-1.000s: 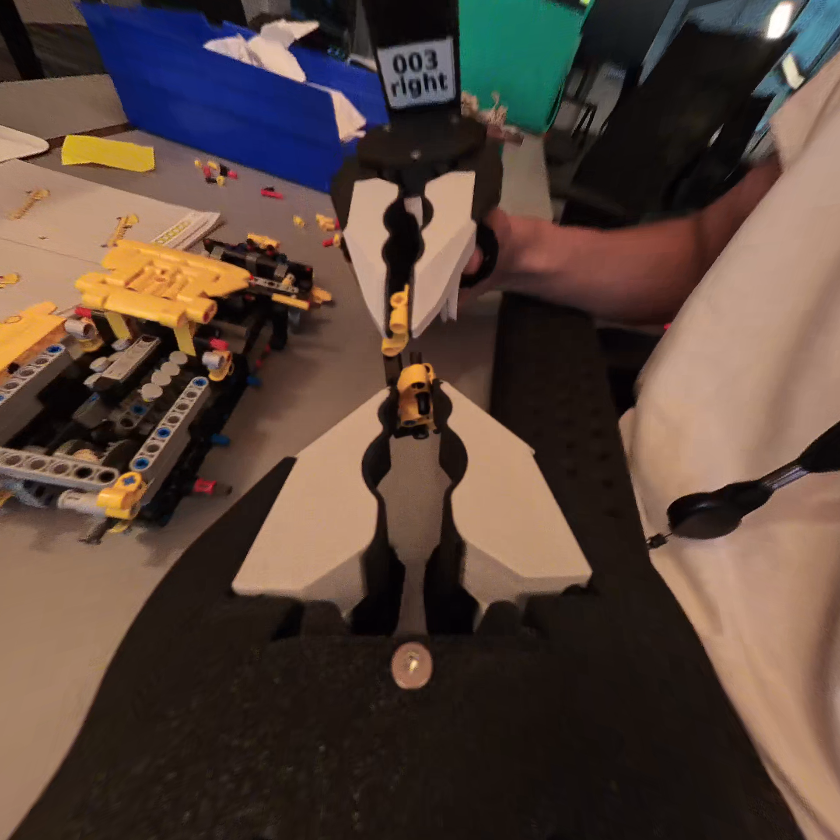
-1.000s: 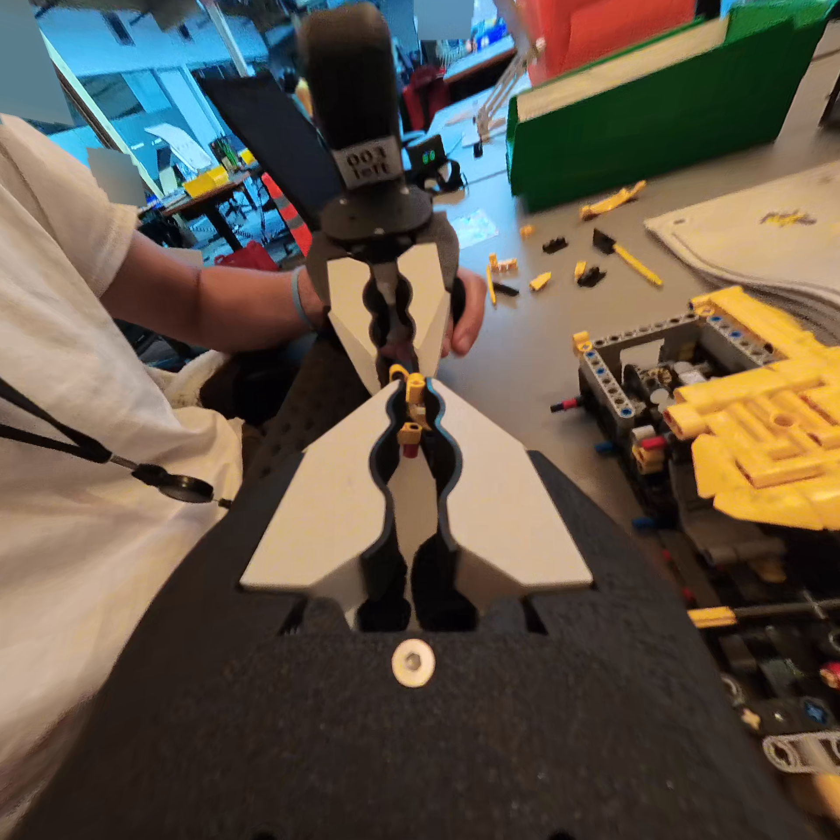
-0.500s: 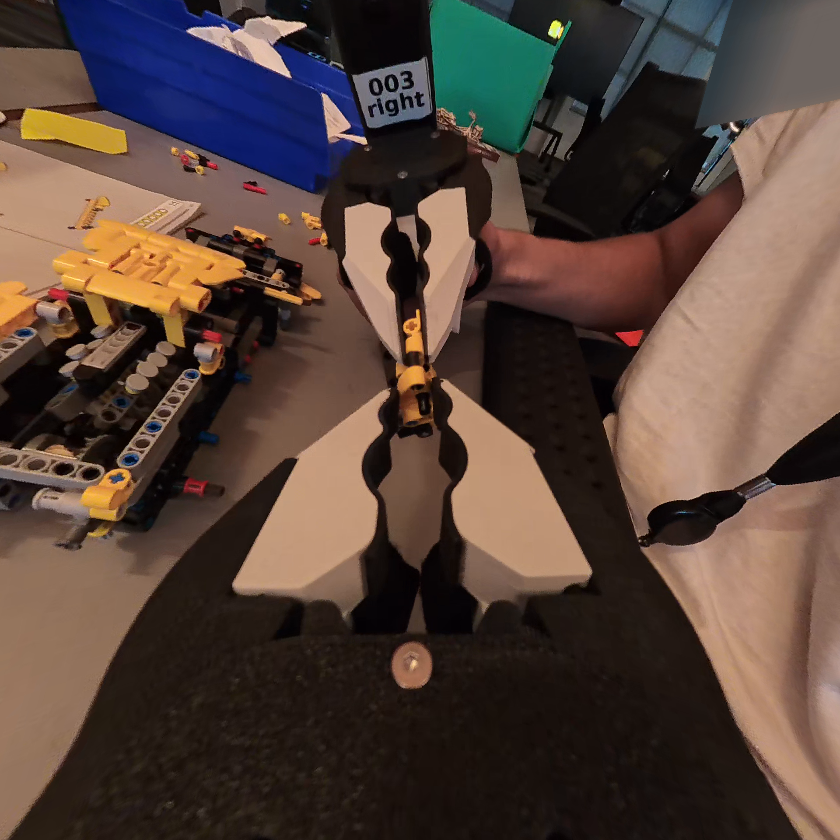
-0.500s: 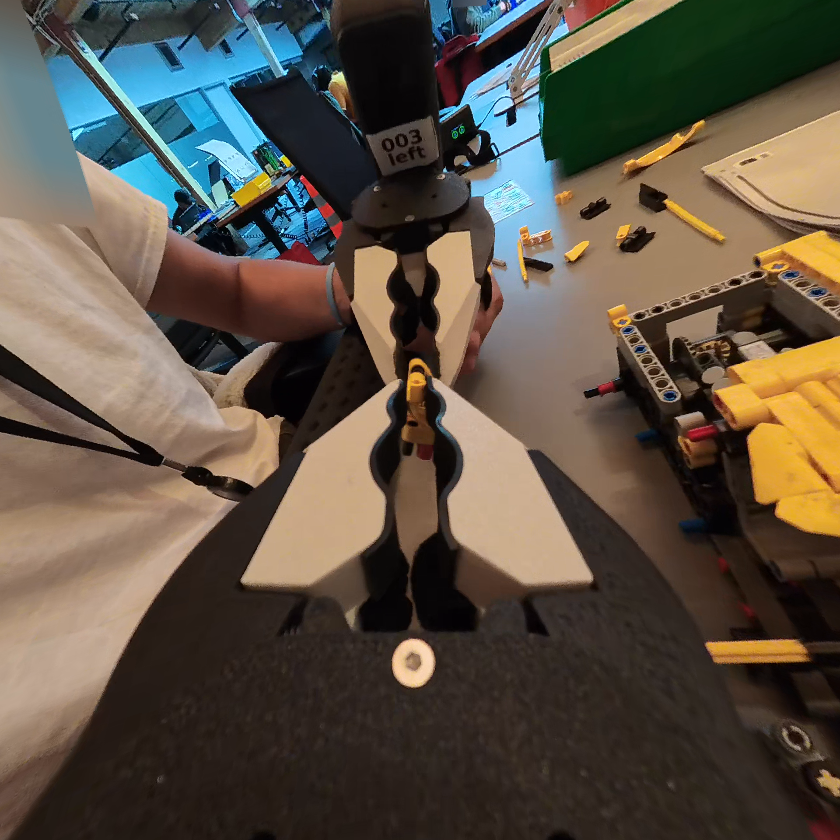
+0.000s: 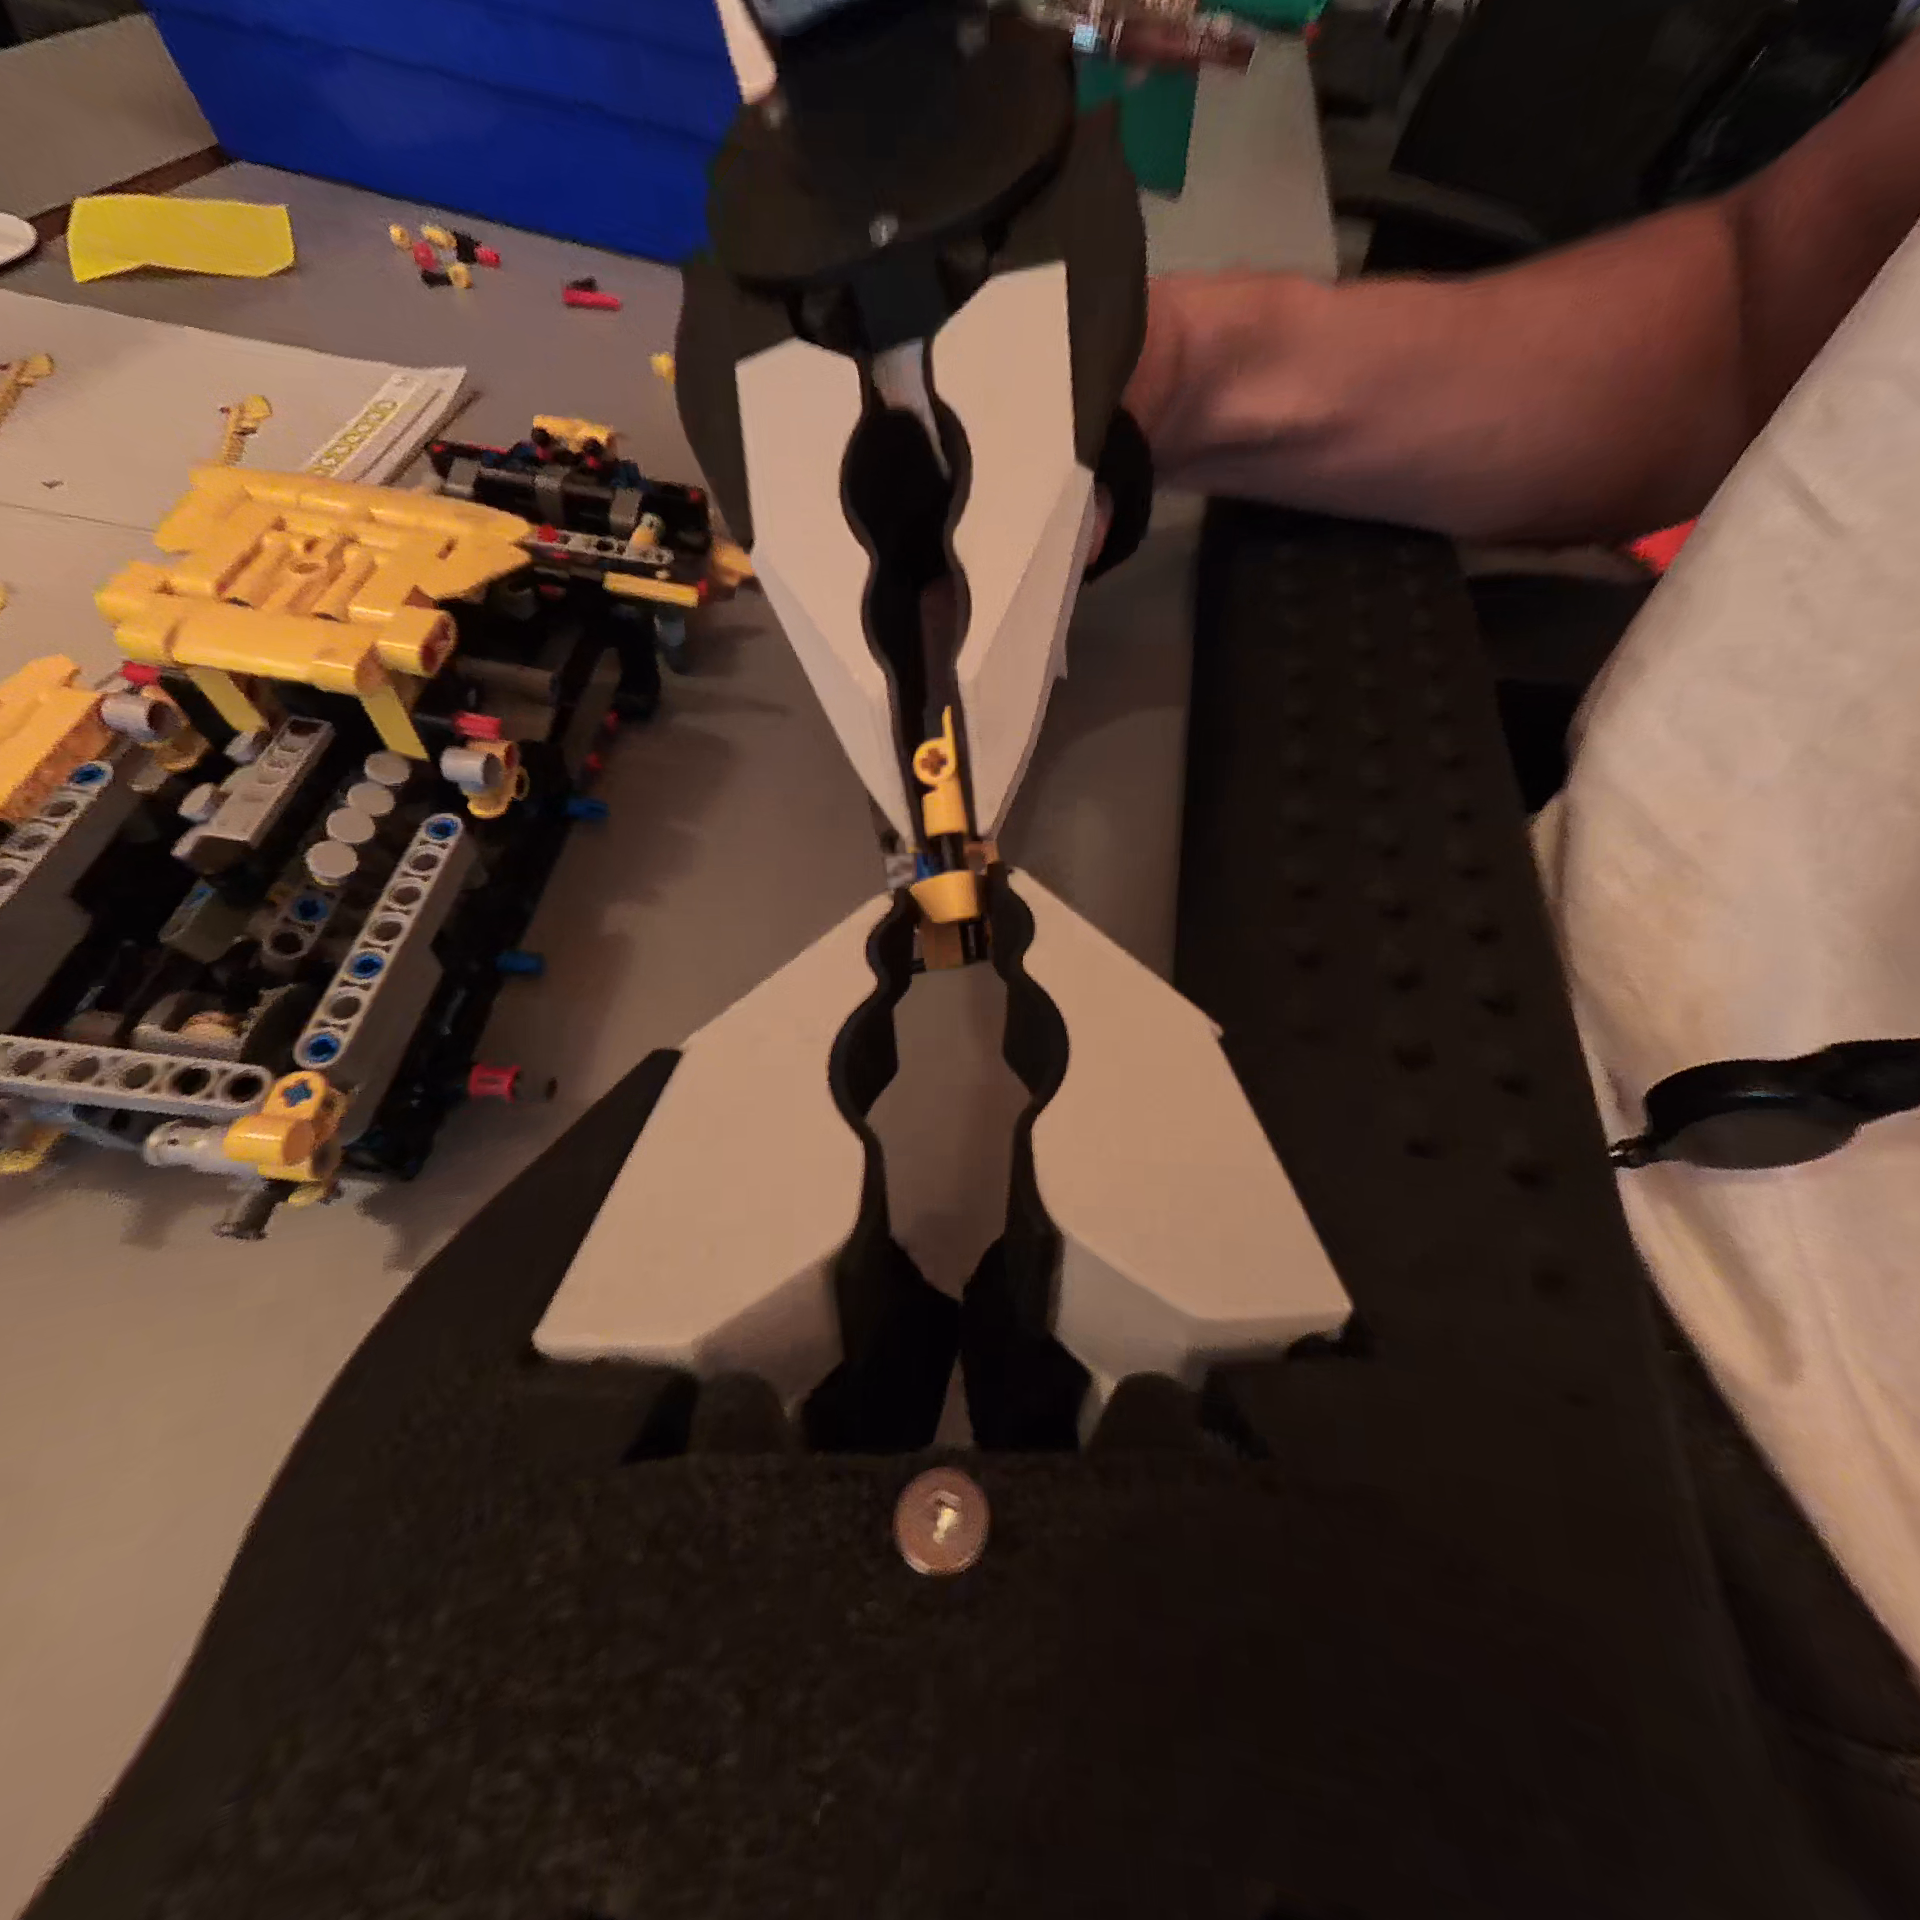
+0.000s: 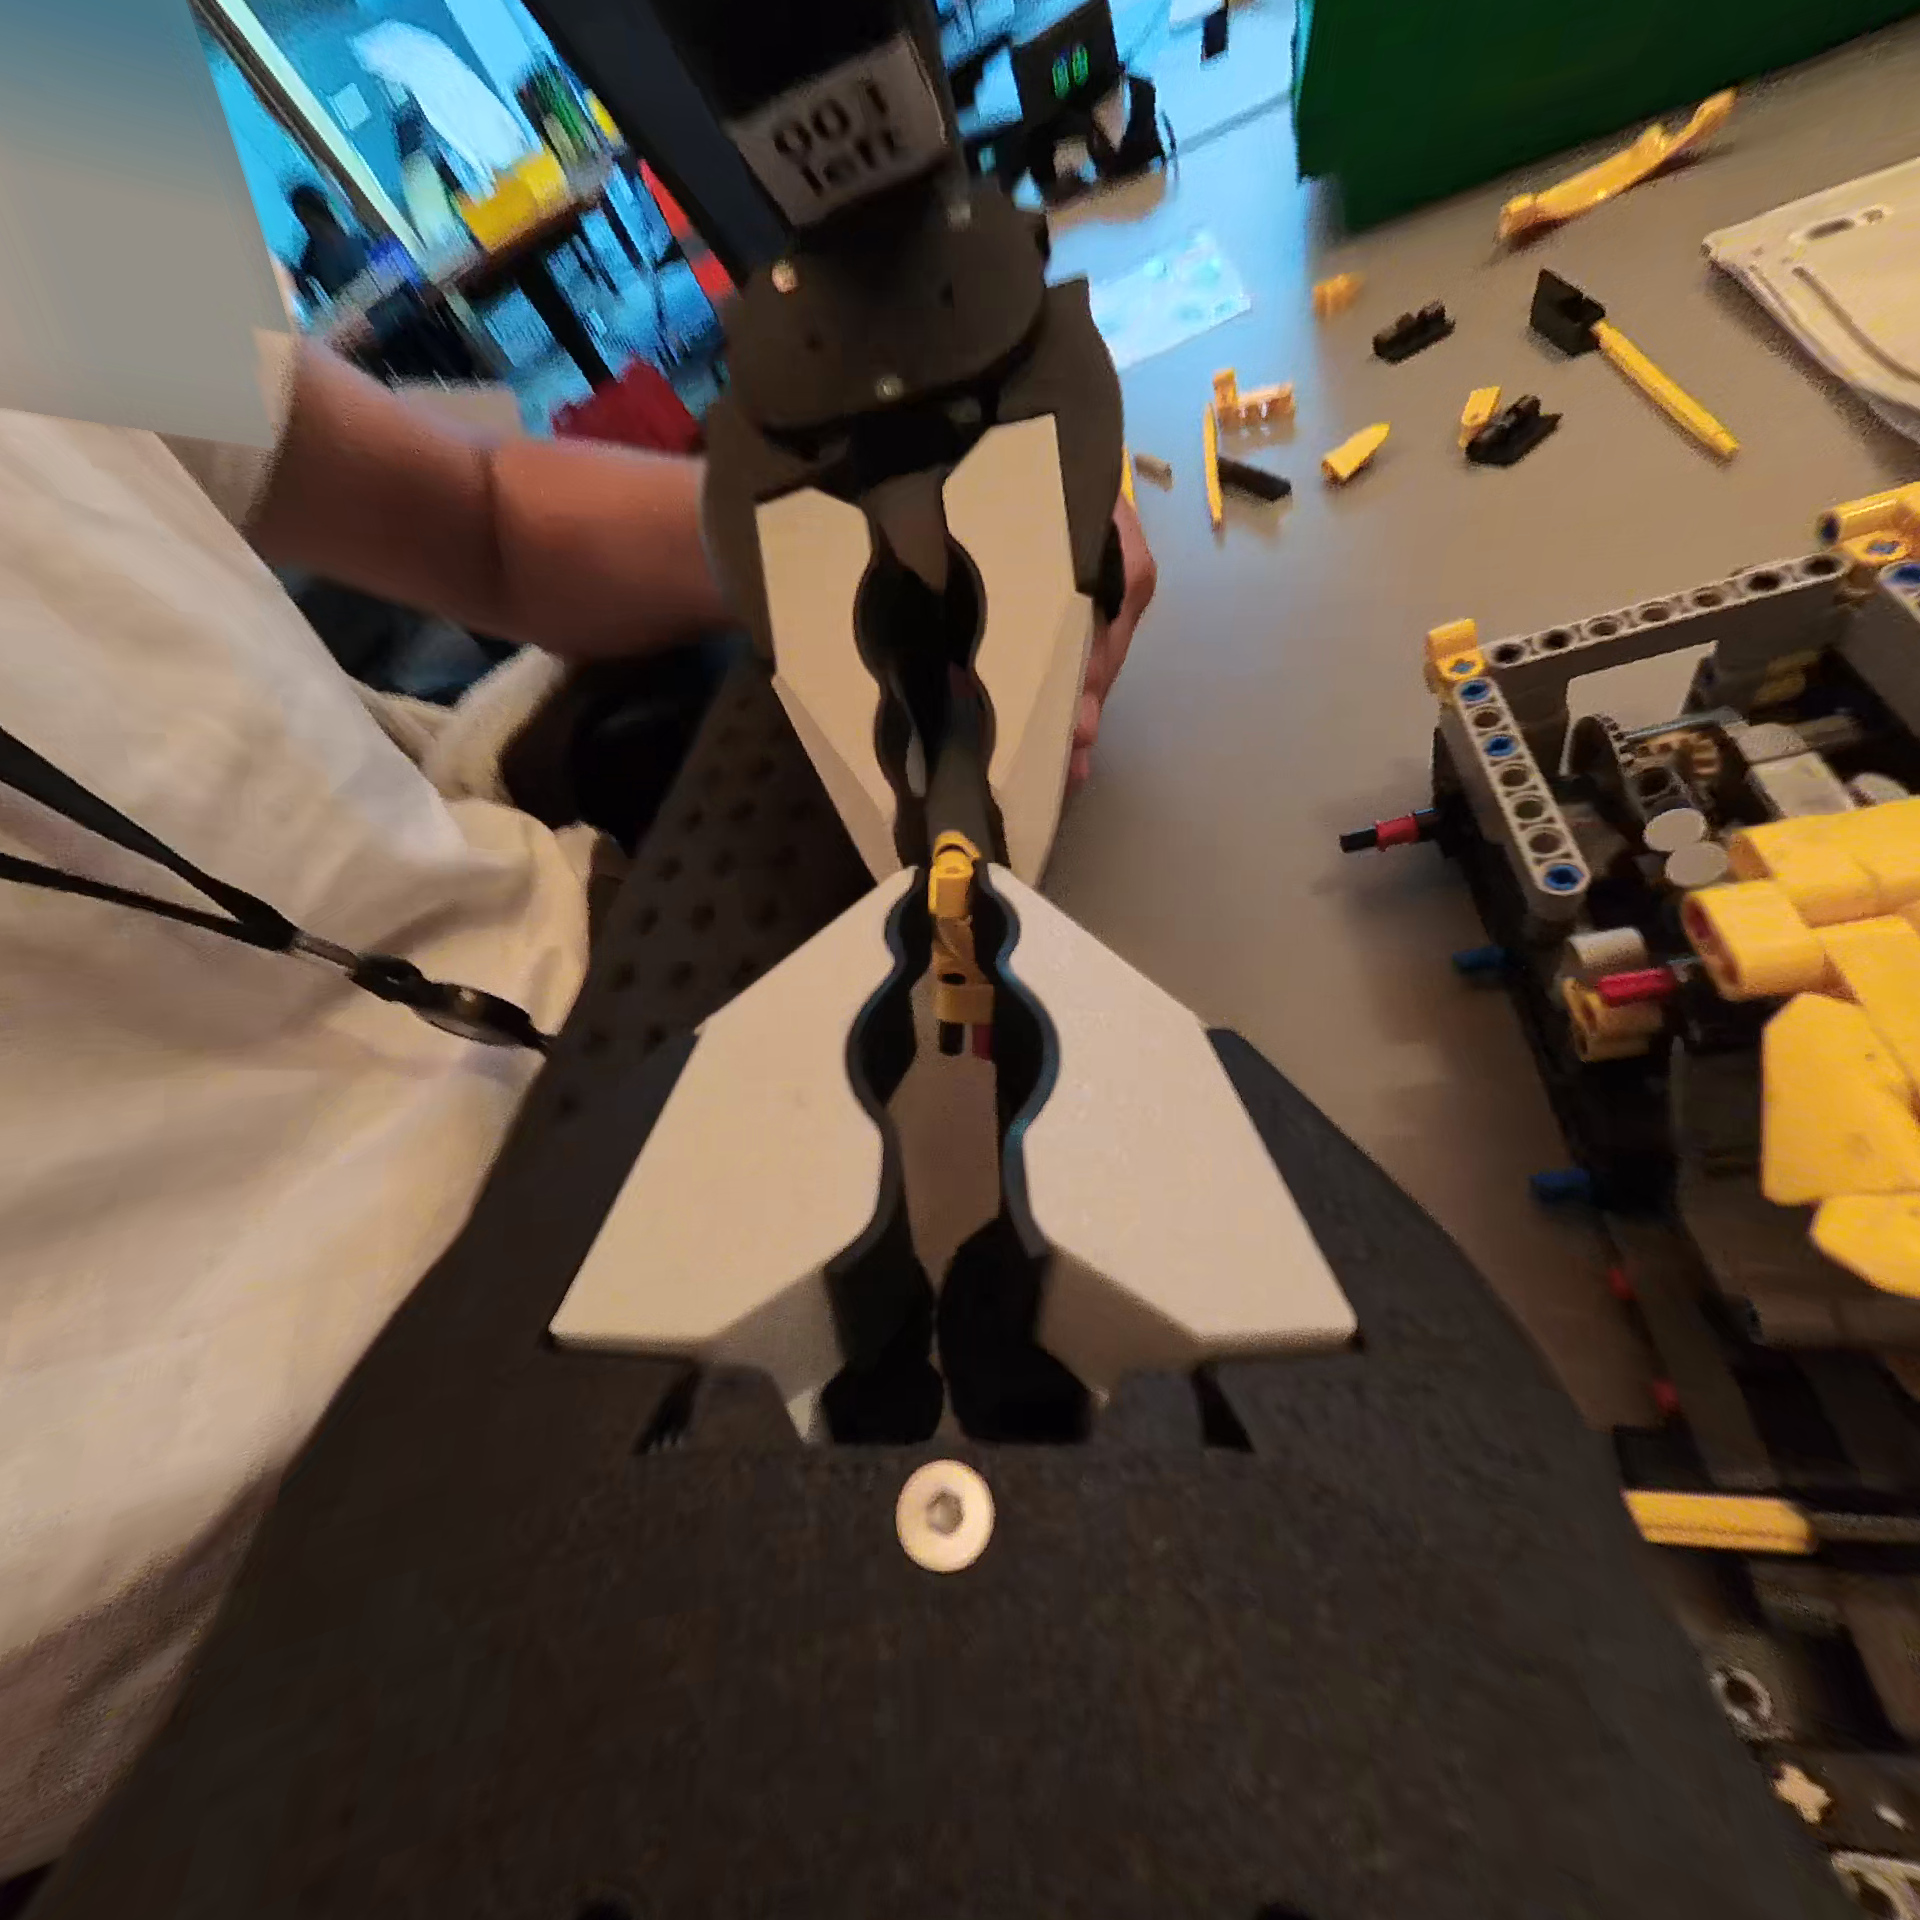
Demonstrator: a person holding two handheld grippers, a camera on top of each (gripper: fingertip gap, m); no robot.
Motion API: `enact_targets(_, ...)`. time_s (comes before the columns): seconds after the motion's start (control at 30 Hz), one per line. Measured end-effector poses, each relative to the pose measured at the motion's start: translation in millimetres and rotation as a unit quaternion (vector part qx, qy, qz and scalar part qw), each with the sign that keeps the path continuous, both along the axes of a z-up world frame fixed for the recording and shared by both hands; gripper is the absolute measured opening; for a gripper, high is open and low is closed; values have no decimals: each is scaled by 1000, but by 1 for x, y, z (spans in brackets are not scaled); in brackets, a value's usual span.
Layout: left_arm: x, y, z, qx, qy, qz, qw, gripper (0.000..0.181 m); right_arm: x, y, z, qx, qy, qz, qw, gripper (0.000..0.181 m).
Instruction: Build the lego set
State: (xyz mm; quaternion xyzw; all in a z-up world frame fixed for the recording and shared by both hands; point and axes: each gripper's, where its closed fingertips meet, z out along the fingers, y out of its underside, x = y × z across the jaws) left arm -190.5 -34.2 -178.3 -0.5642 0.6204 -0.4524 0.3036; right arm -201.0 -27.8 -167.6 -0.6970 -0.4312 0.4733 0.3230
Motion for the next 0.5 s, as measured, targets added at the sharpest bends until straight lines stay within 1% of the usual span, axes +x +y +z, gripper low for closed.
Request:
enact_targets(0.03,0,1,-2,22,6,4,1000,13,-1,0,-2,12,-17,2,1000,6)
enact_targets(0.1,1,4,4,58,-10,23,998,14,0,3,5,25,-18,3,1000,6)
enact_targets(0.2,1,9,26,82,-65,56,993,14,2,7,26,24,43,-3,999,6)
enact_targets(0.33,0,10,28,67,-72,61,993,14,1,7,28,0,75,-2,997,6)
enact_targets(0.5,-2,11,58,15,-147,75,986,14,4,8,53,-52,180,6,982,6)
